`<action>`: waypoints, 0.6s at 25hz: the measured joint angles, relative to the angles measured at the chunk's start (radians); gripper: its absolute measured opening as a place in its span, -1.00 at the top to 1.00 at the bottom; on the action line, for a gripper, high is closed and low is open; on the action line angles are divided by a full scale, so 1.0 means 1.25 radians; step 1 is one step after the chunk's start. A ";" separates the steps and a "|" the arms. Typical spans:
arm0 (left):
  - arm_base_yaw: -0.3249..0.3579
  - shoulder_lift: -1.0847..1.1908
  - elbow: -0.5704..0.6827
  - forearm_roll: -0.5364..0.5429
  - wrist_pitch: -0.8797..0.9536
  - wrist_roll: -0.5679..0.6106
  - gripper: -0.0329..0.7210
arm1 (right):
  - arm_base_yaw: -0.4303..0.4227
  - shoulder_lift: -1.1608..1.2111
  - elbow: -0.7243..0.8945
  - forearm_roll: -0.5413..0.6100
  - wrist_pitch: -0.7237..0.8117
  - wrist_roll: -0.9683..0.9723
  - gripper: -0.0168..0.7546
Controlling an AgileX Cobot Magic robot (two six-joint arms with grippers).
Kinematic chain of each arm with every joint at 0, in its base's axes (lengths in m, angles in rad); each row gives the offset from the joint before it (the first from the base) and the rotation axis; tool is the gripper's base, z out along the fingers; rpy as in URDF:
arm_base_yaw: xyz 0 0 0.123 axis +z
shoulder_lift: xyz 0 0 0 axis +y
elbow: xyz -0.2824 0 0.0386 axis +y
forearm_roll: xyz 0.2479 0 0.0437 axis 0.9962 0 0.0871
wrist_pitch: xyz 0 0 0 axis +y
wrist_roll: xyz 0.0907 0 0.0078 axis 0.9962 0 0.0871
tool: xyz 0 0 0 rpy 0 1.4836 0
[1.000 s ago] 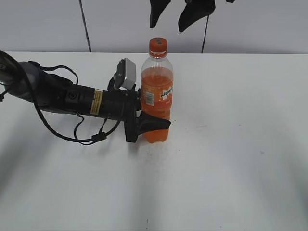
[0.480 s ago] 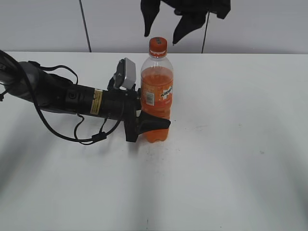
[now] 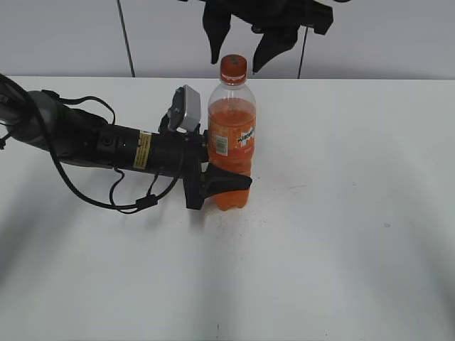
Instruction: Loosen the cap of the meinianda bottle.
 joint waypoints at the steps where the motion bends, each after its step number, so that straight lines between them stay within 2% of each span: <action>1: 0.000 0.000 0.000 0.000 0.000 0.000 -0.13 | 0.000 0.000 0.000 0.000 0.000 0.000 -0.10; 12: 0.000 0.000 0.000 0.000 0.000 0.000 -0.13 | 0.000 0.012 0.000 0.006 0.000 -0.001 -0.09; 15: 0.000 0.000 0.000 0.000 0.000 0.000 -0.13 | 0.000 0.012 0.000 0.006 0.000 -0.007 0.11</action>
